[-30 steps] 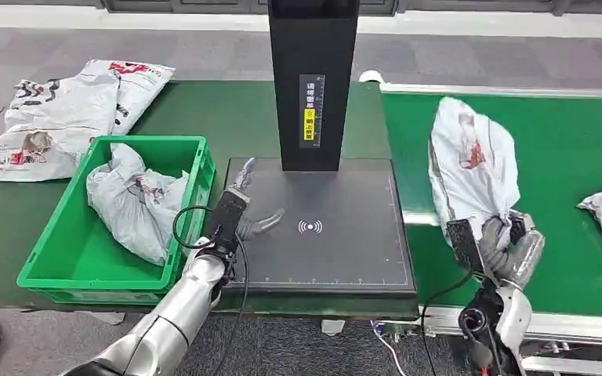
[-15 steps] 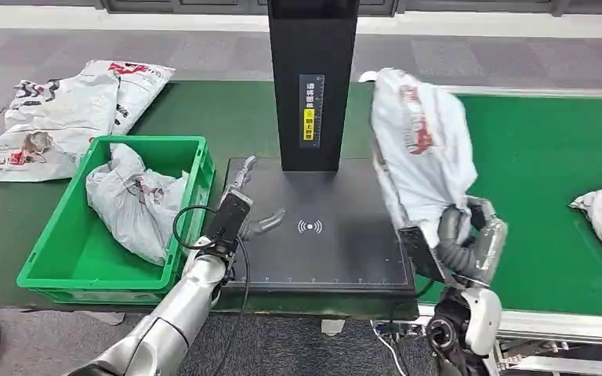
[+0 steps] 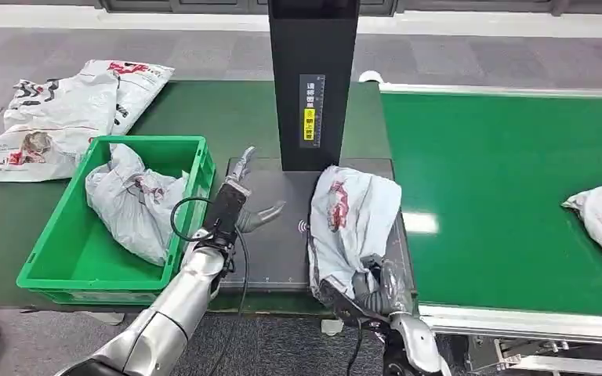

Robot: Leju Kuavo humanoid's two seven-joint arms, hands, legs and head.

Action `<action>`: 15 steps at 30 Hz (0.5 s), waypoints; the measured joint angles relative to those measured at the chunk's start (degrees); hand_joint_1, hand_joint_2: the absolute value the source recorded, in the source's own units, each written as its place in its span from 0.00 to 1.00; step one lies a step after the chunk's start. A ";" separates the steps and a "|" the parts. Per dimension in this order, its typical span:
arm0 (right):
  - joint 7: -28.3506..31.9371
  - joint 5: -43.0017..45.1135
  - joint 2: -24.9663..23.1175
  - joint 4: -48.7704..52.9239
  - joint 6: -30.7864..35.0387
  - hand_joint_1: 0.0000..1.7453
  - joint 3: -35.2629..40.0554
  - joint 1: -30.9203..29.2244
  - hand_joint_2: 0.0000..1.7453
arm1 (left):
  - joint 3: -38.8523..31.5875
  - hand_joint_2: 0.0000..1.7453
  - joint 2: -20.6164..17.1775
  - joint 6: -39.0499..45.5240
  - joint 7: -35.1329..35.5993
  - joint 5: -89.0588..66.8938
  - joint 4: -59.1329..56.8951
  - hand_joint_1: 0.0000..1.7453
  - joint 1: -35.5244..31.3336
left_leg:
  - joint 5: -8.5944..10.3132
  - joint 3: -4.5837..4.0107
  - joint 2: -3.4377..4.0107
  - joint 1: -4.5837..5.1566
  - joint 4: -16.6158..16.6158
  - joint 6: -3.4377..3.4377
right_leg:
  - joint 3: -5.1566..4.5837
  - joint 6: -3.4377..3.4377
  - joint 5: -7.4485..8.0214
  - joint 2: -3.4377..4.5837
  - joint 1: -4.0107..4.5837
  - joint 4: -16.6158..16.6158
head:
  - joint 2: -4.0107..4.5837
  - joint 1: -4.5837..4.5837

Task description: Moved the parcel from conveyor to table for the left to box.

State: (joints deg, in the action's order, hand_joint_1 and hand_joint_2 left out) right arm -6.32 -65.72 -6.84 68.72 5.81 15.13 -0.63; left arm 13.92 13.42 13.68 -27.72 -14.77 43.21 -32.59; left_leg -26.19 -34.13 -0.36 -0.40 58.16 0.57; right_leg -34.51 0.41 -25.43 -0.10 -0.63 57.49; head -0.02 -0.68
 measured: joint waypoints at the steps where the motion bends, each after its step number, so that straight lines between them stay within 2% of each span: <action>1: -0.07 -0.11 0.28 -0.31 -0.07 0.00 0.66 -0.01 1.00 | -0.04 1.00 0.00 0.17 -0.17 0.35 0.26 0.00 0.06 | 0.00 0.01 0.01 0.00 0.00 0.00 | 0.00 0.00 0.00 0.01 0.00 0.00 | 0.02 0.00; 9: 1.27 2.80 1.16 0.27 3.19 0.00 1.94 0.02 1.00 | -0.26 1.00 -0.17 0.65 -0.57 0.04 3.32 0.00 2.21 | 0.01 0.04 0.04 0.00 0.00 0.01 | 0.01 0.00 0.01 0.03 0.01 0.01 | 0.02 0.00; 15: 8.21 10.91 1.03 7.71 11.69 0.00 -0.41 0.38 1.00 | -0.26 1.00 -0.37 -0.94 -0.92 -3.67 6.66 0.00 4.79 | 0.01 0.04 0.01 0.00 0.01 0.01 | 0.00 -0.01 0.01 0.01 0.00 0.01 | 0.02 0.00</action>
State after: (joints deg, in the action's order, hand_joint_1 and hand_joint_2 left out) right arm 1.89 -54.81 -5.81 76.42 17.50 14.72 -0.25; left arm 13.66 13.05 12.75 -28.63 -18.44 49.87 -27.80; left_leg -26.18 -34.08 -0.35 -0.40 58.17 0.58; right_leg -34.51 0.41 -25.42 -0.09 -0.63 57.50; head 0.00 -0.68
